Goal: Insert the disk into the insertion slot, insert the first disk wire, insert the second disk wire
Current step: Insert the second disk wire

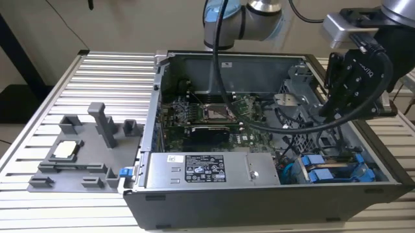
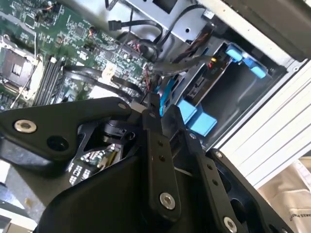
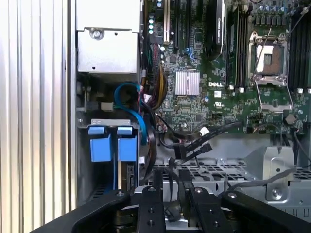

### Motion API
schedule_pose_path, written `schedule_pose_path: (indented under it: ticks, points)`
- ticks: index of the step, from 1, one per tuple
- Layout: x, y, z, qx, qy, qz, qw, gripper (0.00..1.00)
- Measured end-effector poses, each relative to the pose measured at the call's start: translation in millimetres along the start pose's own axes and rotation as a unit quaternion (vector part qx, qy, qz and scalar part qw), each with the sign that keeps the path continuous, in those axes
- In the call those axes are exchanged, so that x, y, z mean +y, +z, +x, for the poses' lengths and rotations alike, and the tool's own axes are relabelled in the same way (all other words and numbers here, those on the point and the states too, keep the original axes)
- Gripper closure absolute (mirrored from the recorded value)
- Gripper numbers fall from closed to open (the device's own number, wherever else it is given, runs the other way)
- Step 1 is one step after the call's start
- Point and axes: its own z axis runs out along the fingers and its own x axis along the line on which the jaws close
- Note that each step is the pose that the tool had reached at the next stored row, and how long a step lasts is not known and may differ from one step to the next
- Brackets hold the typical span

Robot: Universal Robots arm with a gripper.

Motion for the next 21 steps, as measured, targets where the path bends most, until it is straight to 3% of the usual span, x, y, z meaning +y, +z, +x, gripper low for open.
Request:
schedule_pose_path:
  ticks: [4, 9, 14, 17, 19, 21]
  points:
    - [13.2, 3.4, -0.9, 0.0001, -0.001, 0.0029, 1.0, 0.72]
    - [16.1, 9.7, -10.6, 0.0044, -0.013, 0.0042, 0.9999, 0.72]
    - [20.0, 13.1, -15.6, 0.0203, -0.024, 0.005, 0.9995, 0.72]
    - [27.2, 15.9, -20.4, 0.023, -0.024, 0.0138, 0.9993, 0.72]
    - [30.6, 17.5, -24.1, 0.0235, -0.025, 0.0231, 0.9991, 0.72]
    - [33.0, 18.8, -26.8, 0.0263, -0.025, 0.032, 0.9988, 0.72]
